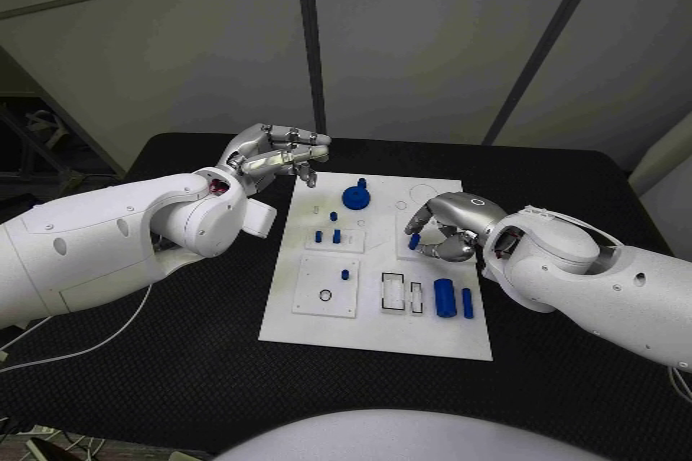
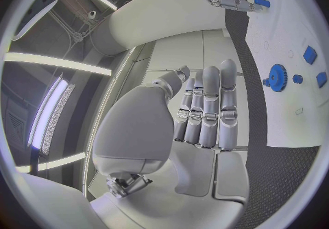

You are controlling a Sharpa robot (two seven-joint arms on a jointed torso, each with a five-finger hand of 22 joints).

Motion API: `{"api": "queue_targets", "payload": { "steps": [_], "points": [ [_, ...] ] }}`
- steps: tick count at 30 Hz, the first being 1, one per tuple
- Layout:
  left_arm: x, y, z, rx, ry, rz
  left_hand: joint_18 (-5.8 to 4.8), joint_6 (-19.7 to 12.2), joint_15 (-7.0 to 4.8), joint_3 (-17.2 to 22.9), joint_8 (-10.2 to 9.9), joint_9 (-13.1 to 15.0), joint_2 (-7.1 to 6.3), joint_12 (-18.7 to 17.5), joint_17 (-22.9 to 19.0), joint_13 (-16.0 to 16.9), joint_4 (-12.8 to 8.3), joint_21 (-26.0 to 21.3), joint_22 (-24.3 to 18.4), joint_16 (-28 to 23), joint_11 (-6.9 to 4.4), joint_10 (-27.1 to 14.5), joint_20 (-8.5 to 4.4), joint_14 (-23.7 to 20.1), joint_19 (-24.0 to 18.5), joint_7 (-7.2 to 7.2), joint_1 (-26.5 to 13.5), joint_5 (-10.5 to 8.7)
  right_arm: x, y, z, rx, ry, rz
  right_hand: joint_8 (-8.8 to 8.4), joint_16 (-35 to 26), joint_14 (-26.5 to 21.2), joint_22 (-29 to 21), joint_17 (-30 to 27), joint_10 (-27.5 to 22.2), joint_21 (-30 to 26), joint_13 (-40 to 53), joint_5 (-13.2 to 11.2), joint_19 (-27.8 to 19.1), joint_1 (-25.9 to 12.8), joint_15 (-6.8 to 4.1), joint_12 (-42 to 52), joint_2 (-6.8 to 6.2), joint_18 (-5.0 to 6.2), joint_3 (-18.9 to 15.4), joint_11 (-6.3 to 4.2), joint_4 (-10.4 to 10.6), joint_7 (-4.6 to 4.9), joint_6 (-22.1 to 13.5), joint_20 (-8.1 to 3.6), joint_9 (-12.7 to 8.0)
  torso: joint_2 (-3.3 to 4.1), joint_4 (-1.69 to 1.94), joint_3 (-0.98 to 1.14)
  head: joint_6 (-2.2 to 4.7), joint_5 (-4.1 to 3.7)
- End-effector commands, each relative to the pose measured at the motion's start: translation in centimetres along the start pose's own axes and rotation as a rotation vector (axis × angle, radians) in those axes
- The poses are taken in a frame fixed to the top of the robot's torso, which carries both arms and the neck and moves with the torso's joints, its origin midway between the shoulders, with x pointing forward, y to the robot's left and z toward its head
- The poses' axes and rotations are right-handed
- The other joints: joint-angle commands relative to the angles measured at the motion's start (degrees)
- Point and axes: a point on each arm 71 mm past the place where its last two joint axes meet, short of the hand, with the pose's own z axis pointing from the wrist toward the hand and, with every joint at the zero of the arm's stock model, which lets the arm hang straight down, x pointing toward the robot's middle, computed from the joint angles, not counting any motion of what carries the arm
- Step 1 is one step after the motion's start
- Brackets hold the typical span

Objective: Assemble the parts on the task board

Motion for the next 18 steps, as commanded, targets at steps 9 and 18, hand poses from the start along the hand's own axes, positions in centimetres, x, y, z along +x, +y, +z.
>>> {"api": "queue_targets", "payload": {
  "steps": [9,18],
  "points": [
    [0.12,-0.09,0.04,0.003,0.012,-0.006,-0.59,-0.51,0.24,-0.43,-0.11,-0.09,0.52,0.20,-0.07,0.09,-0.02,-0.22,-0.06,-0.03,-0.08,-0.34,0.34,-0.09,-0.17,-0.03,-0.14,-0.20,0.08,0.03,0.26,0.012,0.016,-0.034,0.89,0.35,1.49,2.07,0.30,4.55,1.57,0.00,-0.31,2.26,0.42,-0.68,2.33,0.87,0.13,1.34,-0.65,0.57,0.10,2.92,-0.57,0.25,0.01,-0.05,0.03,-0.09,0.01],
    [0.10,-0.09,0.03,0.003,0.012,-0.006,-0.59,-0.54,0.26,-0.52,-0.07,-0.11,0.56,0.29,-0.07,0.12,0.00,-0.30,-0.11,-0.02,-0.06,-0.42,0.37,-0.15,-0.19,-0.02,-0.13,-0.21,-0.02,0.15,0.39,0.013,-0.003,-0.030,1.86,0.68,1.83,4.07,0.79,10.91,2.84,1.01,-3.90,3.88,0.63,-2.10,4.51,2.56,-0.27,2.56,-2.43,1.49,-1.02,6.20,-1.74,0.73,0.01,-0.05,0.04,-0.24,0.04]
  ]
}}
